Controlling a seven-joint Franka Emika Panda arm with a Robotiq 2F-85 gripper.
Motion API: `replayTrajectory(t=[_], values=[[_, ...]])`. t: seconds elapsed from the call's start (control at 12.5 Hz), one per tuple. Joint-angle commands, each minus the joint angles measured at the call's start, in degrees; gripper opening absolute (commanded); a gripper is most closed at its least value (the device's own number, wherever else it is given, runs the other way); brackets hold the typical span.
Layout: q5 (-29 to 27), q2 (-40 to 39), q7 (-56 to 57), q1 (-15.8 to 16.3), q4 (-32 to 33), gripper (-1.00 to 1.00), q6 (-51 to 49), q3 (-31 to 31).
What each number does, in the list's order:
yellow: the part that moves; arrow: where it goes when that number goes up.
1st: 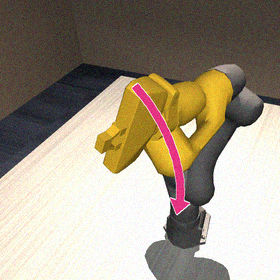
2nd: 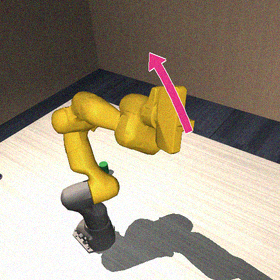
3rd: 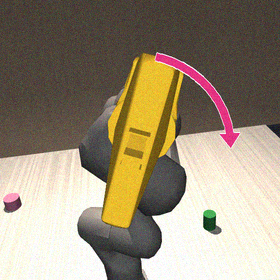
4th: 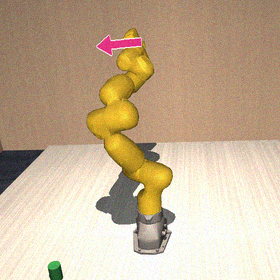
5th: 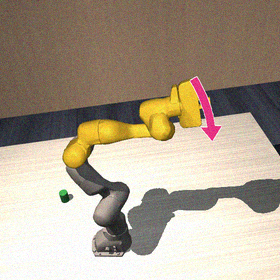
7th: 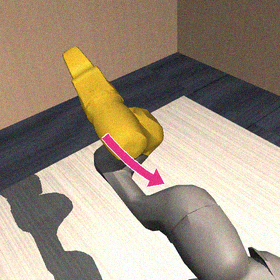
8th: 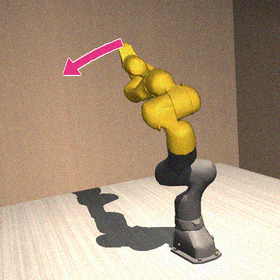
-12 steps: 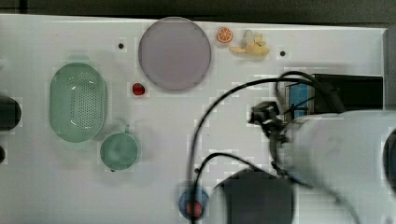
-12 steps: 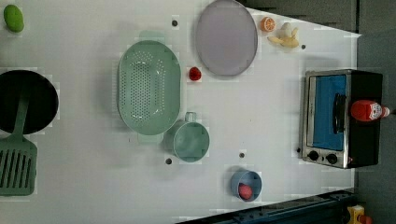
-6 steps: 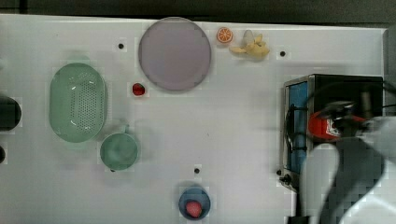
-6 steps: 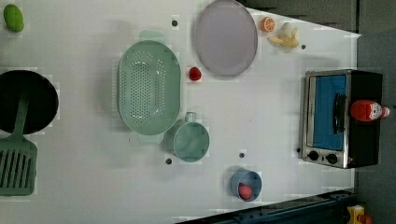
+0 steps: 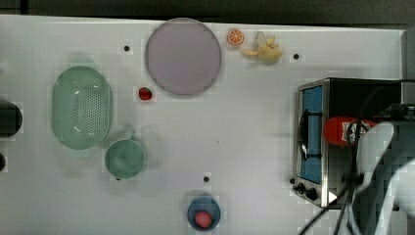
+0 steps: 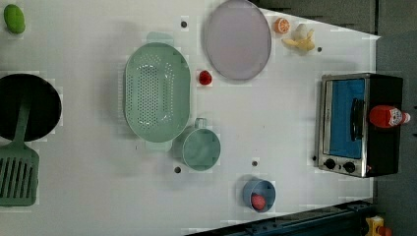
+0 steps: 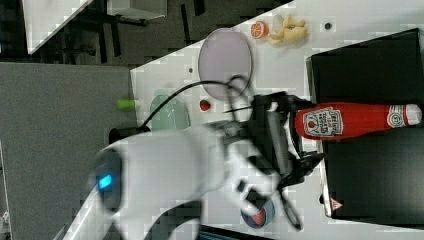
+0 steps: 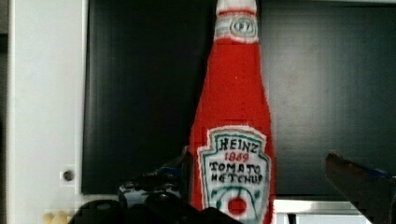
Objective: Pick Ketchup from oven and place it on table.
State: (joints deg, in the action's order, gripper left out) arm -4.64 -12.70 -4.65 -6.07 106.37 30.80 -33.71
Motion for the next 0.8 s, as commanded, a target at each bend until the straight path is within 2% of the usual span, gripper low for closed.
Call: replayTrajectory(t=[0.08, 0.4, 0.56, 0.64, 0.8], values=[[-2.22, -3.69, -0.15, -0.03, -0.41, 1.0, 2.48, 0.65], [-5.36, -6.72, -0.16, -0.56, -0.14, 0.99, 2.63, 0.68], [-5.36, -6.74, -0.14, -0.56, -0.16, 0.37, 2.83, 0.75], [-5.35, -6.5, -0.13, -0.42, -0.47, 0.24, 2.83, 0.91], [-5.2, -6.01, -0.13, -0.07, -1.53, 0.24, 2.62, 1.07]])
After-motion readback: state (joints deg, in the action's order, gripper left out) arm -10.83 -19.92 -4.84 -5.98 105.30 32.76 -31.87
